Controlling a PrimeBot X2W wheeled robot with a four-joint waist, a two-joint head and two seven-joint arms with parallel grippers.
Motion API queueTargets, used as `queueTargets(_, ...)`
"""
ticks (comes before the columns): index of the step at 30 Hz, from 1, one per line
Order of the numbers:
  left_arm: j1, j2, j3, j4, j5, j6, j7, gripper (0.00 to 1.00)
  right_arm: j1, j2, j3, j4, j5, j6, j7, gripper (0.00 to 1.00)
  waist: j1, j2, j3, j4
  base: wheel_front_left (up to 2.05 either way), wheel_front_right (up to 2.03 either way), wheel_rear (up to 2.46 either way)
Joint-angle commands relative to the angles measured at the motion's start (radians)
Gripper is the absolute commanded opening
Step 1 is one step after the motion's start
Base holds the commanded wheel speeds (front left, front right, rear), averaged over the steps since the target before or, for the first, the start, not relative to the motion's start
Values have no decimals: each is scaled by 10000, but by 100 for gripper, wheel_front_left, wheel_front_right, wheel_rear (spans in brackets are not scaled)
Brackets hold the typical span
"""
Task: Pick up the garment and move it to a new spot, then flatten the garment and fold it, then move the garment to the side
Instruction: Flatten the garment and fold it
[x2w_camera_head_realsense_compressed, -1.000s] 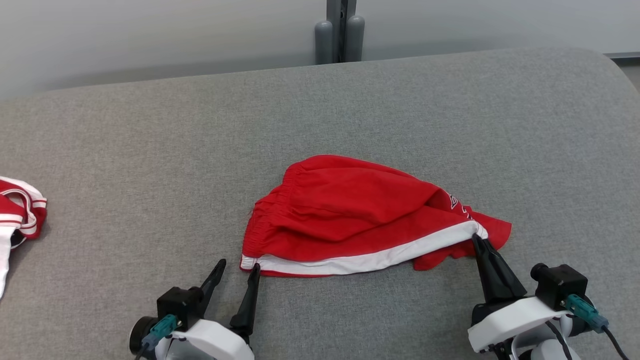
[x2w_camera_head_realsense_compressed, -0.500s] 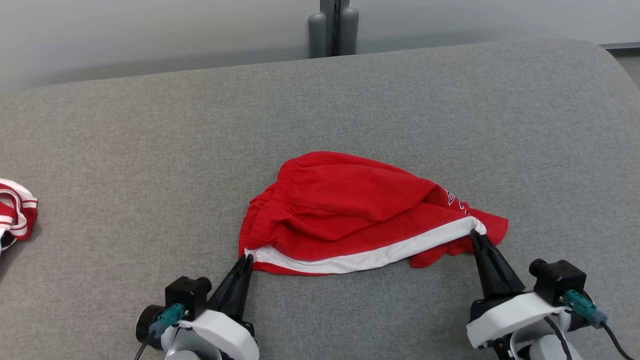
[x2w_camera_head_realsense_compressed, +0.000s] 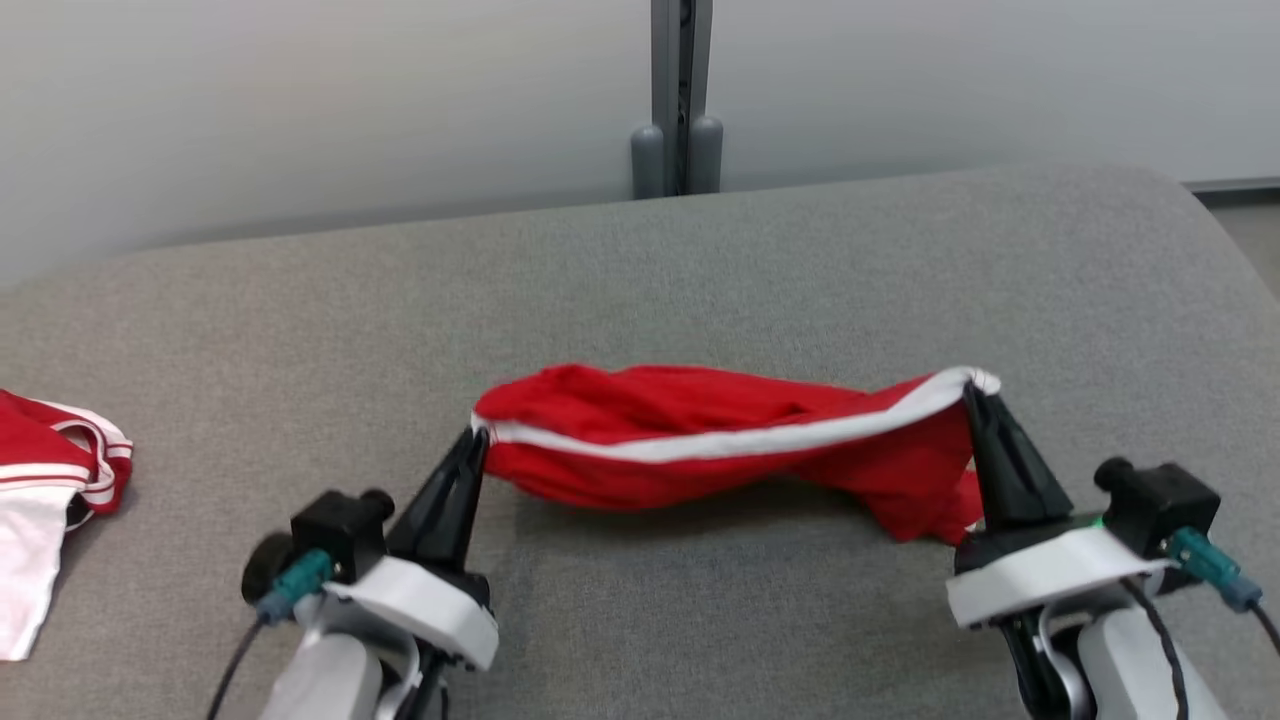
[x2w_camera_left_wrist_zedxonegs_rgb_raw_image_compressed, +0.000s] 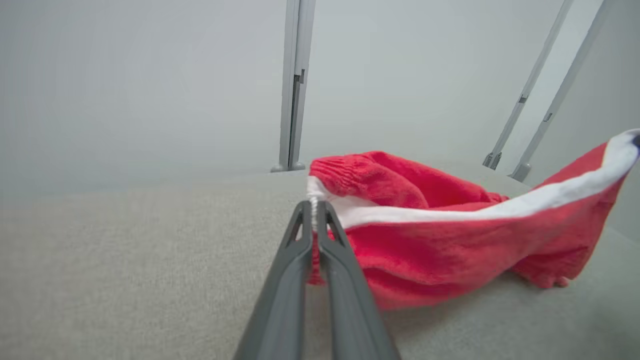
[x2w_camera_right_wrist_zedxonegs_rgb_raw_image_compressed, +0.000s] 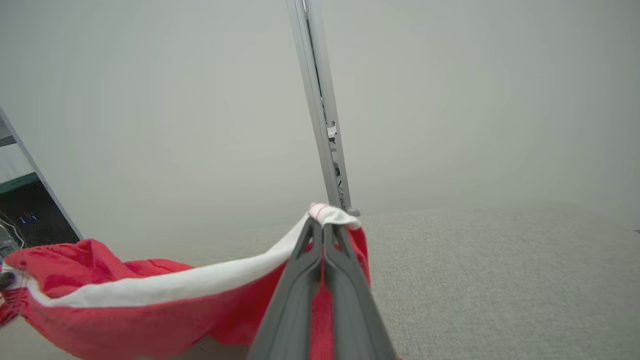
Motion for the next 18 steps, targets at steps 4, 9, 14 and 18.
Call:
queueTargets(4, -1189, 833, -312, -379, -36, -6, -4, 0, -904, -371, 144, -344, 131, 1, -2, 0, 0, 0, -518, 179, 0, 0, 0)
queueTargets(9, -2845, 1655, -579, -196, -263, -7, -1, 0, -2144, -761, 85, -403, 444, -1, -3, 0, 0, 0, -716, 336, 0, 0, 0)
queueTargets(14, -4680, 2267, -1164, 550, -457, -4, 128, 0, -3545, -1112, 227, -137, 498, -1, -2, 0, 0, 0, -575, 461, 0, 0, 0)
queueTargets(18, -6020, 2466, -1469, 1048, -556, -4, 321, 0, -4740, -1297, 274, 314, 629, -1, -3, 0, 0, 0, 22, 550, 0, 0, 0)
